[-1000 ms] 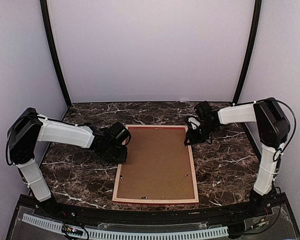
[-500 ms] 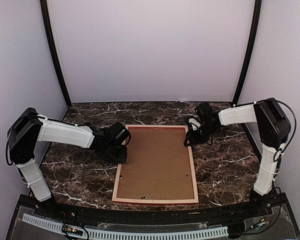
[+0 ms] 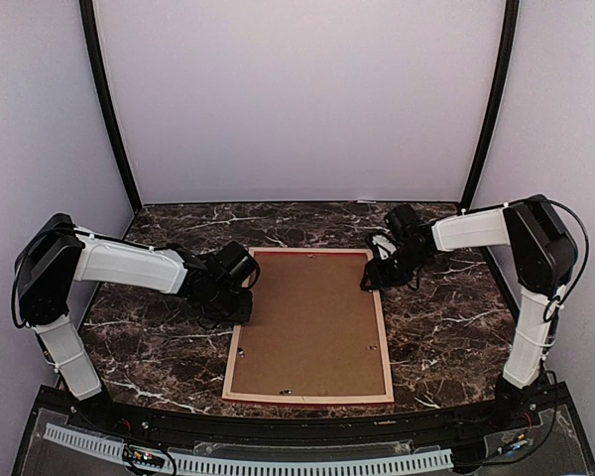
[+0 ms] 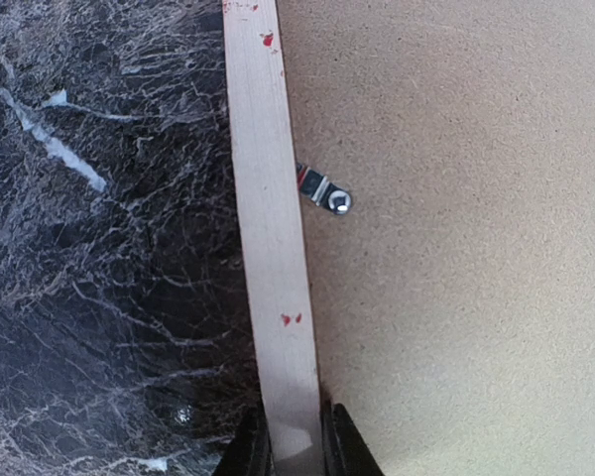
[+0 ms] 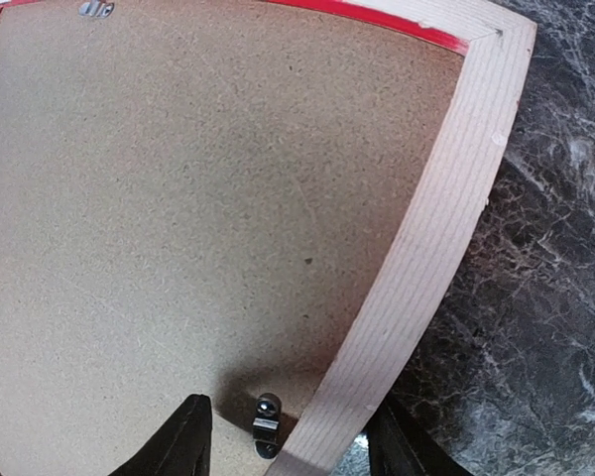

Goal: Put the photo into the frame
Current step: Press the fastener onto the backboard.

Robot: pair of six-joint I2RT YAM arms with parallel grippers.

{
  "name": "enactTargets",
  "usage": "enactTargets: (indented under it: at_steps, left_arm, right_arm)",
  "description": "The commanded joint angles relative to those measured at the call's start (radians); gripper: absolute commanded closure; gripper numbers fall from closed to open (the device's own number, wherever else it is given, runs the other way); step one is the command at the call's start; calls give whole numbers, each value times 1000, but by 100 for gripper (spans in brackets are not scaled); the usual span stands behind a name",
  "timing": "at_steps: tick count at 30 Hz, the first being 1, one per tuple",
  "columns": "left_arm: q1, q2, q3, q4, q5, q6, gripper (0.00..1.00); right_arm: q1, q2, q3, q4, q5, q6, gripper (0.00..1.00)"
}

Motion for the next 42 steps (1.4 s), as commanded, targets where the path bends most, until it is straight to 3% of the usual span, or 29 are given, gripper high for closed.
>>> enactTargets:
  at_steps: [1,12,26,28,34,42]
  left_arm:
    - [-5,29,-6,-64,28,40,89]
    - [-4,26,-6,-64,27,42,89]
    - [-5,24,-15,-59,31,40,89]
    - [-5,24,-18,-58,31,39,89]
    - [-4,23,-20,-55,33,40,89]
    - [-4,22,-26,-51,34,39,89]
  right_arm:
    - [9,-20,-17,-26,-8,21,46]
    - [10,-38,-4,-123,110,-31,54]
    - [-11,-18,-12,-10,23,45,77]
    - [-25,-25,-18,20,-15,70,76]
    - [-38,-26,-15,46,-81,107,56]
    - [-39,-23,-7,27,-22,115,55]
